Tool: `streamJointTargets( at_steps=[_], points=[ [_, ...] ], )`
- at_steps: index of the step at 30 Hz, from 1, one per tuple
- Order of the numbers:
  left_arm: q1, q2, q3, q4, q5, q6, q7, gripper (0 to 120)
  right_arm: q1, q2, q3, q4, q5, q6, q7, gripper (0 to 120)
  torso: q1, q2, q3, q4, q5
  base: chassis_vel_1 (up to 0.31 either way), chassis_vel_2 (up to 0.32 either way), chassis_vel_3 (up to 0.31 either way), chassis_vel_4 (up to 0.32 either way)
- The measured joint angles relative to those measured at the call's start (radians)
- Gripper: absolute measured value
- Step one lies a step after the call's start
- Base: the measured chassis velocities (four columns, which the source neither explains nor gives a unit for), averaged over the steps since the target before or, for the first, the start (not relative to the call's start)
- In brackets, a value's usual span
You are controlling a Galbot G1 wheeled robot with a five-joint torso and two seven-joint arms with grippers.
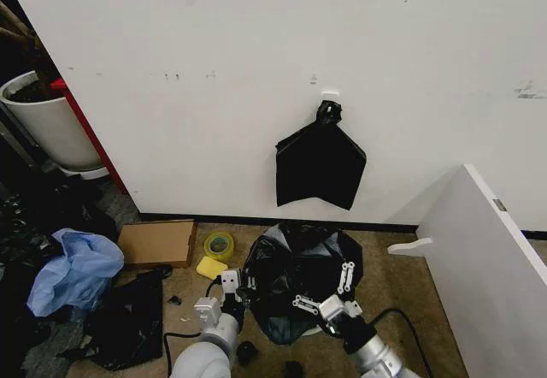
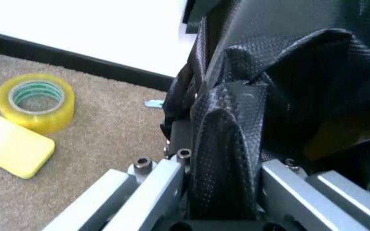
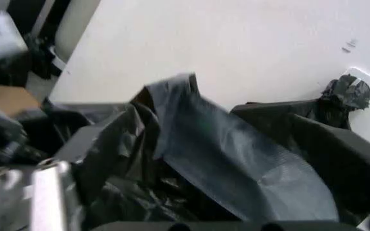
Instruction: Place the garbage bag over the trash bin.
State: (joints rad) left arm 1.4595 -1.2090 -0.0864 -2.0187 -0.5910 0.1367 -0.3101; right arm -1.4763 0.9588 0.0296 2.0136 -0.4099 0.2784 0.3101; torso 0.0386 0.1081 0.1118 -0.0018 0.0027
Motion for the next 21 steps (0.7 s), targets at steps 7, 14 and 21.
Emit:
streamJointTargets(
  at_steps=[7,14,21],
  points=[
    [0.007,0.000,0.003,-0.008,0.001,0.000,0.000,0,0.021,0.008,0.019,-0.029,-0.049,0.016,-0.003,59,0.000,0.000,0.000,-0.0001,-0.0002,0.000,0.000,0.000,0.000],
    [0.015,-0.001,0.003,-0.013,0.002,-0.002,0.000,0,0.022,0.018,0.026,-0.038,-0.023,0.030,0.001,36,0.000,0.000,0.000,-0.0002,-0.0002,0.000,0.000,0.000,0.000],
    [0.017,0.021,0.009,-0.021,0.006,-0.003,0.000,0,0.041,0.039,0.036,-0.031,0.166,0.074,-0.104,12,0.000,0.000,0.000,-0.0001,-0.0002,0.000,0.000,0.000,0.000]
  ],
)
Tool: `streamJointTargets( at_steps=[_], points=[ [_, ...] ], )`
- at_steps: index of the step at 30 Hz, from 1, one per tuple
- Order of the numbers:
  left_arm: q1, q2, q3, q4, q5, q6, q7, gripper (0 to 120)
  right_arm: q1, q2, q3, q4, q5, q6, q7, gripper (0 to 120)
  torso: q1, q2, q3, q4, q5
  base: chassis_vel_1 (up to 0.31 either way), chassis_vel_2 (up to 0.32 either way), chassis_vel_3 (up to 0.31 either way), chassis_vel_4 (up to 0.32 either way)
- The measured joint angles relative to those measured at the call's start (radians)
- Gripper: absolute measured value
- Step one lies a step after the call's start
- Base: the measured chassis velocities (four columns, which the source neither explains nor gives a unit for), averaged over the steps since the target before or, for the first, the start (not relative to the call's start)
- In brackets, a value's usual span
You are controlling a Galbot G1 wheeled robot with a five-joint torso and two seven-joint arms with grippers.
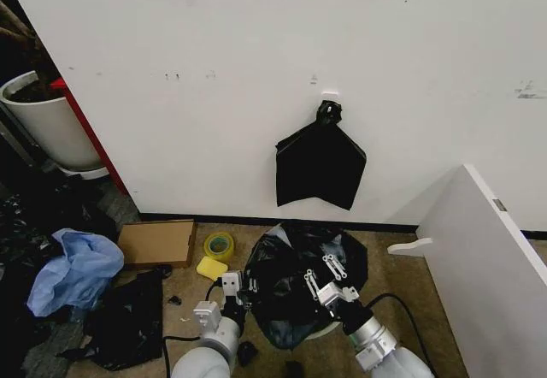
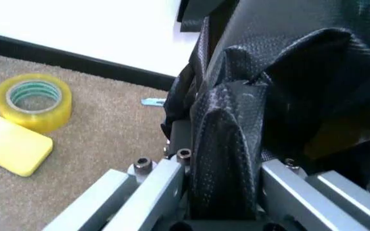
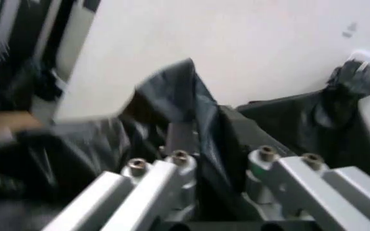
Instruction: Place the garbage bag over the trash bin.
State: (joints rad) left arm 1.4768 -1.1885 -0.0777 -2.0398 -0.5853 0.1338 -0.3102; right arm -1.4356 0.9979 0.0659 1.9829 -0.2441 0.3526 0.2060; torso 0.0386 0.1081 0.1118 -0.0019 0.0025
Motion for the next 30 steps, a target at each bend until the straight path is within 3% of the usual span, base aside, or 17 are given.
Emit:
streamJointTargets(
  at_steps=[3,6,10,12,16,24,30],
  points=[
    [-0.005,0.016,0.001,0.003,0.000,-0.011,0.001,0,0.009,0.002,-0.001,0.015,0.116,-0.002,-0.053,0,0.000,0.000,0.000,-0.0001,-0.0001,0.000,0.000,0.000,0.000],
    [-0.008,0.027,0.000,0.004,0.001,-0.018,0.004,0,0.018,0.004,-0.002,0.021,0.173,-0.013,-0.067,0,0.000,0.000,0.000,-0.0001,0.0000,0.000,0.000,0.000,0.000],
    [-0.007,0.046,-0.013,0.010,0.052,-0.083,0.072,0,0.048,0.000,0.000,0.050,0.425,-0.035,-0.120,0,0.000,0.000,0.000,0.0000,0.0001,0.000,0.000,0.000,0.000],
    [-0.007,0.047,-0.015,0.012,0.057,-0.090,0.081,0,0.050,-0.001,0.001,0.054,0.456,-0.036,-0.128,0,0.000,0.000,0.000,0.0000,0.0000,0.000,0.000,0.000,0.000],
    [-0.003,0.060,-0.028,0.043,0.134,-0.179,0.203,0,0.088,-0.013,0.001,0.095,0.726,-0.066,-0.156,0,0.000,0.000,0.000,-0.0001,-0.0001,0.000,0.000,0.000,0.000],
    [-0.010,0.080,-0.045,0.110,0.329,-0.322,0.289,0,0.156,-0.022,0.023,0.080,0.814,-0.138,-0.068,0,0.000,0.000,0.000,0.0000,0.0000,0.000,0.000,0.000,0.000],
    [-0.026,0.096,-0.049,0.150,0.354,-0.372,0.306,0,0.114,-0.038,0.061,0.111,0.821,-0.157,-0.051,0,0.000,0.000,0.000,-0.0002,0.0000,0.000,0.000,0.000,0.000]
  ],
)
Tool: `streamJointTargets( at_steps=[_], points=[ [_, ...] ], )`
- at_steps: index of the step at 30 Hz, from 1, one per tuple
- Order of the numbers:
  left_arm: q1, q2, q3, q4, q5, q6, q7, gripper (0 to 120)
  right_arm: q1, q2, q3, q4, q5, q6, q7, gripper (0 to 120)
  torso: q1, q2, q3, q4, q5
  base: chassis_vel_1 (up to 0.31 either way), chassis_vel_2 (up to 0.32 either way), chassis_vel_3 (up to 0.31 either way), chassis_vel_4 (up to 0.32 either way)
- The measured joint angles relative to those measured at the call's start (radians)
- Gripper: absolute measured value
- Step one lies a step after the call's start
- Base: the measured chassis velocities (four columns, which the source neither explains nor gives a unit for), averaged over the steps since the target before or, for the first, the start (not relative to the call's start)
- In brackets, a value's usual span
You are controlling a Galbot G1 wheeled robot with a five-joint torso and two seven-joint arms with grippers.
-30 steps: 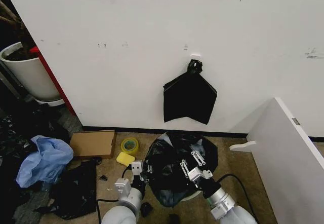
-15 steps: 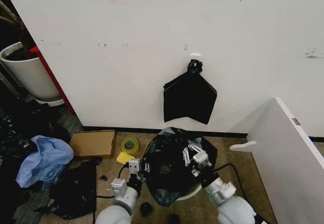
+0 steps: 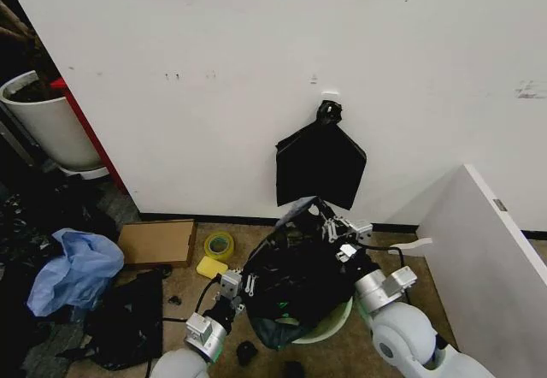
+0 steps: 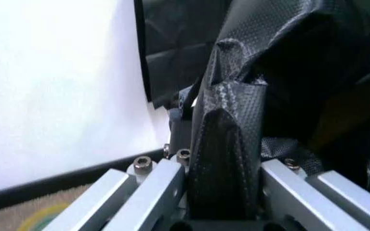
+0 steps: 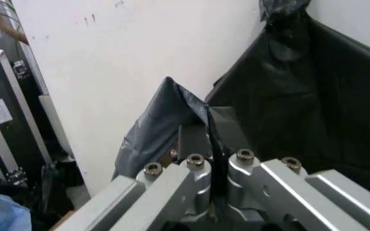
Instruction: Place the garbage bag over the trash bin.
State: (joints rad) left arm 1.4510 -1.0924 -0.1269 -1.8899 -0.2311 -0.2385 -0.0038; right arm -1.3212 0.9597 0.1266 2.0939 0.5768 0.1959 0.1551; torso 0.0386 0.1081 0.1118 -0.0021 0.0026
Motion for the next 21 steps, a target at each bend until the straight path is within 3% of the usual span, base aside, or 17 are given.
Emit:
streamJointTargets(
  at_steps=[6,9,15,21],
  points=[
    [-0.006,0.009,-0.001,0.006,-0.002,-0.027,0.028,0,-0.006,-0.002,0.030,-0.010,-0.025,-0.038,0.048,0,0.000,0.000,0.000,0.0001,-0.0001,0.000,0.000,0.000,0.000],
    [-0.019,0.038,-0.005,0.004,-0.089,-0.058,0.099,0,-0.014,0.013,0.059,-0.057,-0.036,-0.084,0.115,0,0.000,0.000,0.000,0.0002,0.0000,0.000,0.000,0.000,0.000],
    [-0.033,0.066,-0.010,0.004,-0.185,-0.064,0.153,0,-0.040,0.026,0.097,-0.078,-0.048,-0.082,0.096,0,0.000,0.000,0.000,0.0000,0.0000,0.000,0.000,0.000,0.000],
    [-0.052,0.088,-0.012,0.005,-0.278,-0.038,0.161,0,-0.057,0.036,0.116,-0.101,-0.084,-0.012,0.015,0,0.000,0.000,0.000,0.0001,0.0000,0.000,0.000,0.000,0.000]
  ],
)
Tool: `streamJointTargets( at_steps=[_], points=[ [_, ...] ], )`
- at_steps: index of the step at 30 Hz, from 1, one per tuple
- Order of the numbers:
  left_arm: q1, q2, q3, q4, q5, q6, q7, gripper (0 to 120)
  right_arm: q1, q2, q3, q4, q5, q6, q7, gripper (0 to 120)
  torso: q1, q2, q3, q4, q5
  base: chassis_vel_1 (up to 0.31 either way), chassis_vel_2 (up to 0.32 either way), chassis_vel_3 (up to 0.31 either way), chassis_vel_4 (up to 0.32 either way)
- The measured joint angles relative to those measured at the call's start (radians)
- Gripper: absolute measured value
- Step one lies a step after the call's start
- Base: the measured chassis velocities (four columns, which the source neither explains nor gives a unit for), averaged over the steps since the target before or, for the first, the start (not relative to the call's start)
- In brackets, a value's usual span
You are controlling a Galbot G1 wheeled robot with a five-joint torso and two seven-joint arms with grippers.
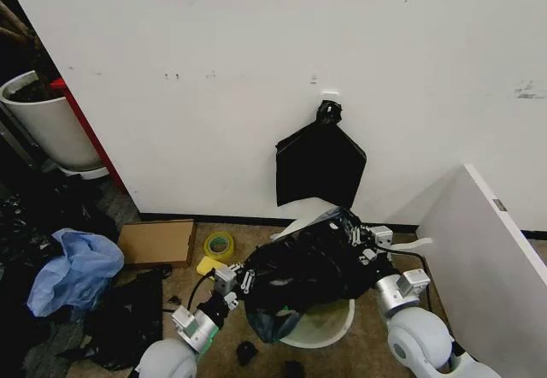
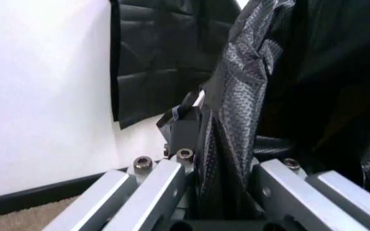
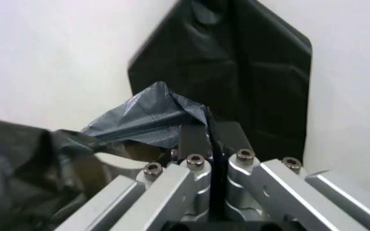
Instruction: Place the garbage bag over the trash bin.
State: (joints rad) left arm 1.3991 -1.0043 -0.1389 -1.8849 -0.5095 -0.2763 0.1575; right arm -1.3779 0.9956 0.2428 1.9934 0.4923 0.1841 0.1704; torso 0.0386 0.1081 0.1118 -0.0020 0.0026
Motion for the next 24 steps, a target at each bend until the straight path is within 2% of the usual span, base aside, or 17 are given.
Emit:
streamJointTargets(
  at_steps=[4,6,7,13,14,16,17,18,21,24],
  points=[
    [-0.006,0.006,-0.003,0.004,-0.013,0.004,0.005,0,0.000,0.003,0.002,0.002,-0.009,0.026,-0.011,4,0.000,0.000,0.000,0.0001,-0.0001,0.000,0.000,0.000,0.000],
    [-0.002,-0.003,-0.006,0.003,-0.029,0.022,-0.002,0,-0.001,0.009,0.012,0.009,-0.010,0.029,-0.004,15,0.000,0.000,0.000,0.0002,0.0000,0.000,0.000,0.000,0.000],
    [-0.002,-0.003,-0.006,0.003,-0.029,0.022,-0.002,0,-0.001,0.009,0.012,0.009,-0.010,0.029,-0.004,15,0.000,0.000,0.000,0.0002,0.0000,0.000,0.000,0.000,0.000],
    [0.006,-0.035,-0.005,-0.047,-0.110,0.121,-0.106,0,-0.031,0.019,0.011,0.123,0.090,-0.089,0.254,38,0.000,0.000,0.000,0.0000,-0.0001,0.000,0.000,0.000,0.000],
    [0.006,-0.035,-0.005,-0.047,-0.110,0.121,-0.106,0,-0.031,0.019,0.011,0.123,0.090,-0.089,0.254,38,0.000,0.000,0.000,0.0000,-0.0001,0.000,0.000,0.000,0.000],
    [0.002,-0.054,-0.004,-0.061,-0.134,0.151,-0.139,0,-0.041,0.028,-0.010,0.188,0.127,-0.112,0.326,48,0.000,0.000,0.000,0.0000,-0.0001,0.000,0.000,0.000,0.000],
    [0.002,-0.054,-0.004,-0.061,-0.134,0.151,-0.139,0,-0.041,0.028,-0.010,0.188,0.127,-0.112,0.326,48,0.000,0.000,0.000,0.0000,-0.0001,0.000,0.000,0.000,0.000],
    [0.001,-0.063,-0.001,-0.063,-0.137,0.162,-0.148,0,-0.041,0.032,-0.022,0.219,0.128,-0.126,0.340,56,0.000,0.000,0.000,-0.0001,-0.0001,0.000,0.000,0.000,0.000],
    [0.002,-0.068,0.001,-0.064,-0.136,0.166,-0.148,0,-0.031,0.031,-0.028,0.225,0.118,-0.133,0.328,64,0.000,0.000,0.000,0.0000,-0.0001,0.000,0.000,0.000,0.000],
    [0.006,-0.069,0.003,-0.065,-0.120,0.165,-0.121,0,-0.011,0.021,-0.030,0.196,0.097,-0.119,0.267,77,0.000,0.000,0.000,0.0001,0.0000,0.000,0.000,0.000,0.000]
  ],
)
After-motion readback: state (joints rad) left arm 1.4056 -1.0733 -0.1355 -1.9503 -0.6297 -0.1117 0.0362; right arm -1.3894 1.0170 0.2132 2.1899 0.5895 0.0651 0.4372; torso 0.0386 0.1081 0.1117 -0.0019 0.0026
